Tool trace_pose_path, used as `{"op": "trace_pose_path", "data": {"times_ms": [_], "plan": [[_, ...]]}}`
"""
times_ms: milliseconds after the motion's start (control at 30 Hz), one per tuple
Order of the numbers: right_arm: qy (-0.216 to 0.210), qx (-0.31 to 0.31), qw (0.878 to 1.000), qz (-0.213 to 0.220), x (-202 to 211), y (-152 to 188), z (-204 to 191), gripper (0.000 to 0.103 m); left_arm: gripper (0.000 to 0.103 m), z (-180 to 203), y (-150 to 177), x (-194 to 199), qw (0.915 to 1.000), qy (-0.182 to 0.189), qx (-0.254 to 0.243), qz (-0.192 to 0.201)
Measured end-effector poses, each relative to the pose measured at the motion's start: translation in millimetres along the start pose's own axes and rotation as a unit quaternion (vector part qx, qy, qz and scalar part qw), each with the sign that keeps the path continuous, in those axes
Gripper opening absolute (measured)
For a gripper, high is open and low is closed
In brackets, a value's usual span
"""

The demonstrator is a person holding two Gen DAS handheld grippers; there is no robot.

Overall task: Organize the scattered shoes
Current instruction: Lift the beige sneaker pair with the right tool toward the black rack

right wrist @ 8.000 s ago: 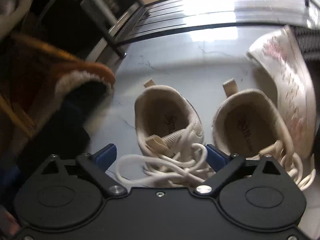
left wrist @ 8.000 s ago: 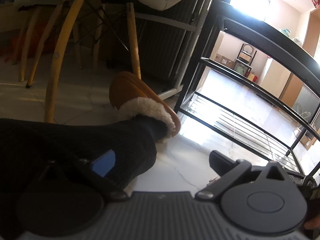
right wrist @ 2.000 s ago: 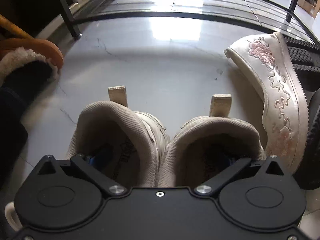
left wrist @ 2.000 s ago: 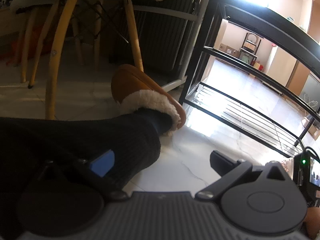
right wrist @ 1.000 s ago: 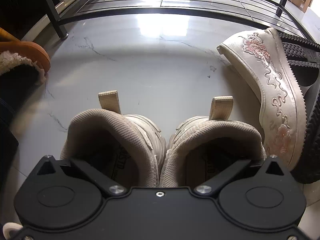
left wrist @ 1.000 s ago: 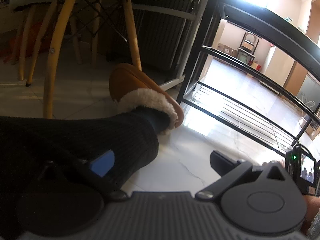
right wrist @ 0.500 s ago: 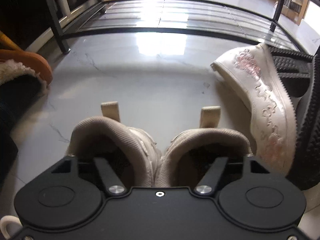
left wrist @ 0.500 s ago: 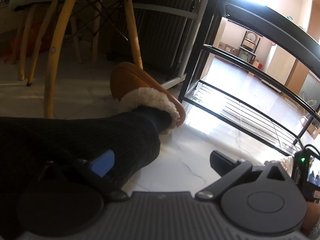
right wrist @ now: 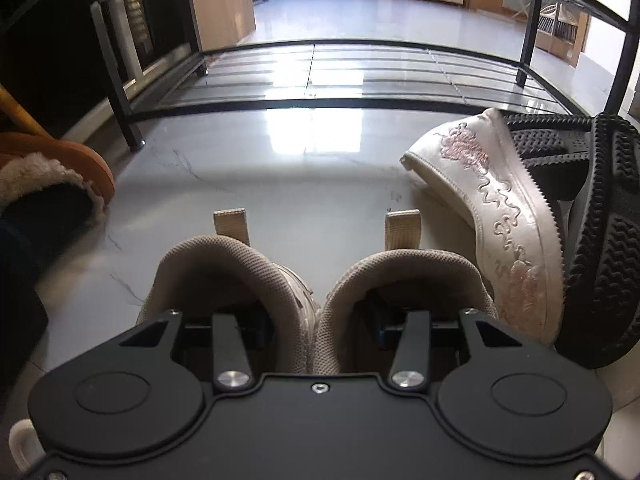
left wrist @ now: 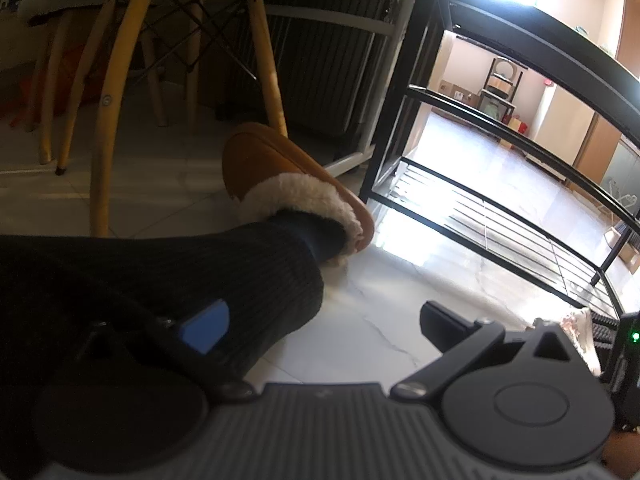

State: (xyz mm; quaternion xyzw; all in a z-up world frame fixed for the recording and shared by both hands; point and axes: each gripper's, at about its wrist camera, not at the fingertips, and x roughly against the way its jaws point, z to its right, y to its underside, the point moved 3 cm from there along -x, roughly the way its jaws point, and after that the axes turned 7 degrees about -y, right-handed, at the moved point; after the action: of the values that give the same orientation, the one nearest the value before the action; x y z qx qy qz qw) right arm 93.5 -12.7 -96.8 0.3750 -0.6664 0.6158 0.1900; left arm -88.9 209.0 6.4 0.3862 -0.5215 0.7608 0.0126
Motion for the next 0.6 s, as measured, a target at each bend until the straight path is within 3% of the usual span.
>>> {"op": "trace_pose_path", "data": {"times_ms": [233, 600], "plan": [[-0.02, 0.008, 0.999, 0.035, 14.1, -1.1, -2.9, 0.044, 0.102, -3.9, -2.4, 4.7, 0.9996, 0.014, 0.022, 0.008], [-0.038, 0.043, 0.991, 0.125, 35.4, -21.5, -16.2, 0.044, 0.102, 1.5, -0.7, -0.2, 1.0, -0.006, 0.005, 0.001]]}}
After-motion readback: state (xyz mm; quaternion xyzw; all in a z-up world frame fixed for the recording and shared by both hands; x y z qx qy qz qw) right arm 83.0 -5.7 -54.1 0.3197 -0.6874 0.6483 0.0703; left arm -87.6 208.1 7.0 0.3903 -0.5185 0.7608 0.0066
